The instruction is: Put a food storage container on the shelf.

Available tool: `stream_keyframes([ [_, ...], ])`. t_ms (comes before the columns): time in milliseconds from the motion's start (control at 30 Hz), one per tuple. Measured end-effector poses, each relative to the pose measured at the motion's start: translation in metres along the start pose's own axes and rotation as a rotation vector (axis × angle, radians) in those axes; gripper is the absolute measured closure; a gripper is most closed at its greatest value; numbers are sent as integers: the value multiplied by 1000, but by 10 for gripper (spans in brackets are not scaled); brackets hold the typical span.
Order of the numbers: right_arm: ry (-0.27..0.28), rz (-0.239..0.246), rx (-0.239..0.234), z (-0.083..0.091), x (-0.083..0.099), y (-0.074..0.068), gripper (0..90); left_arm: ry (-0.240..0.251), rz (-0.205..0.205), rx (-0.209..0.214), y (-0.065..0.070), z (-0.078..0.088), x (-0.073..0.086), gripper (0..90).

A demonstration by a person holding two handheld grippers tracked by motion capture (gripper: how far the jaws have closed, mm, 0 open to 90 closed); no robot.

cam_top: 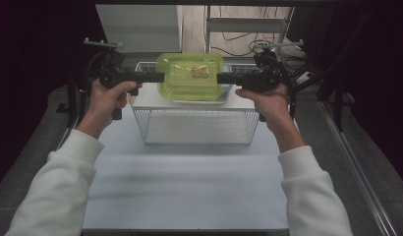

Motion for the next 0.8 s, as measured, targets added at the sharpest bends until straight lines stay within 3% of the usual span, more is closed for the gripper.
stream_keyframes([
  [100,-4,-21,-5,-2,-10,12,814,-18,1,0,-9,-7,-12,807],
  [167,-1,-33,-9,-3,-12,16,814,-31,19,8,-15,-14,-18,807],
  [233,1,-64,-13,-5,-17,31,815,-44,57,12,-24,-26,-22,807],
  [467,-9,-137,-14,-12,-13,59,814,-74,100,3,-40,-46,-24,808],
  [567,15,-180,-44,-14,-15,68,815,-74,117,9,-42,-49,-27,808],
  [700,46,-264,-88,-16,-19,77,810,-78,214,41,-50,-54,-33,806],
  [733,52,-270,-92,-16,-20,79,805,-78,214,41,-50,-54,-33,805],
  [767,62,-295,-97,-17,-21,83,801,-73,277,50,-54,-57,-36,804],
  [800,69,-315,-100,-18,-21,85,796,-70,302,53,-56,-59,-38,803],
])
Point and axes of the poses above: each handheld gripper's, and its own axes: z roughly backward along the jaws, x roughly out of its underside, y roughly to its right, the point moved 10 cm from there along -z, roughly forward along the jaws, and after that the axes turned 10 degrees about -x, right-handed, at the moved point
